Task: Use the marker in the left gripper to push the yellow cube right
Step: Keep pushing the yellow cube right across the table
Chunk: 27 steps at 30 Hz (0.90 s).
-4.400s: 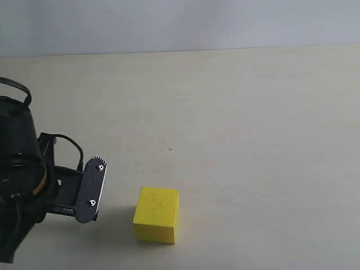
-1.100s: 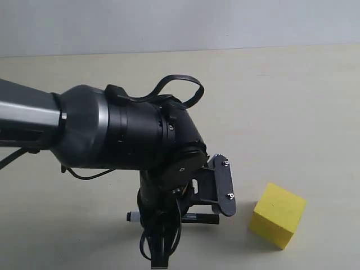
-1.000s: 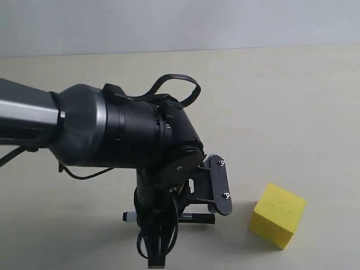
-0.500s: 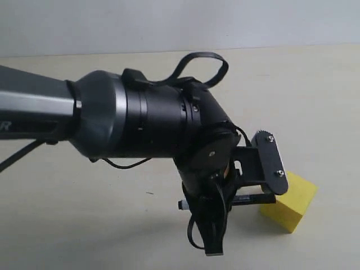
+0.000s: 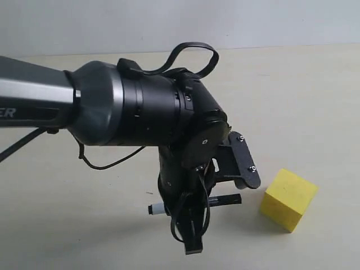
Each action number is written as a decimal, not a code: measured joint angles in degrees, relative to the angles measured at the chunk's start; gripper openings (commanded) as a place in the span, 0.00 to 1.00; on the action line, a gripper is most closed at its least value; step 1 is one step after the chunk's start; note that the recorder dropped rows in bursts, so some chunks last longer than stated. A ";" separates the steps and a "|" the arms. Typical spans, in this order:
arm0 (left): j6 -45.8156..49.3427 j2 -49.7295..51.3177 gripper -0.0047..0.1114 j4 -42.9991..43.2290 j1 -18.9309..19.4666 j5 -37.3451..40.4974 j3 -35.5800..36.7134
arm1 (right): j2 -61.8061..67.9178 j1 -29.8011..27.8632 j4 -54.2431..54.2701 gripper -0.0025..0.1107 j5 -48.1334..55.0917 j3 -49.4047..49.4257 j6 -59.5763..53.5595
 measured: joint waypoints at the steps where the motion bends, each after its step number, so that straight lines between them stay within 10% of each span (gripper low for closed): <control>1: 0.00 0.40 0.04 -0.87 0.00 -0.90 -0.32 | 0.00 0.00 0.00 0.02 0.00 0.00 0.00; 11: 0.95 10.64 0.04 -5.54 -0.34 -3.36 -13.39 | 0.00 0.00 0.00 0.02 0.00 0.00 0.00; 19: -2.79 10.79 0.04 1.10 0.01 11.26 -14.98 | 0.00 0.00 0.00 0.02 0.00 0.00 0.00; 27: 1.65 13.43 0.04 -6.02 0.33 -0.80 -18.48 | 0.00 0.00 0.00 0.02 0.00 0.00 0.00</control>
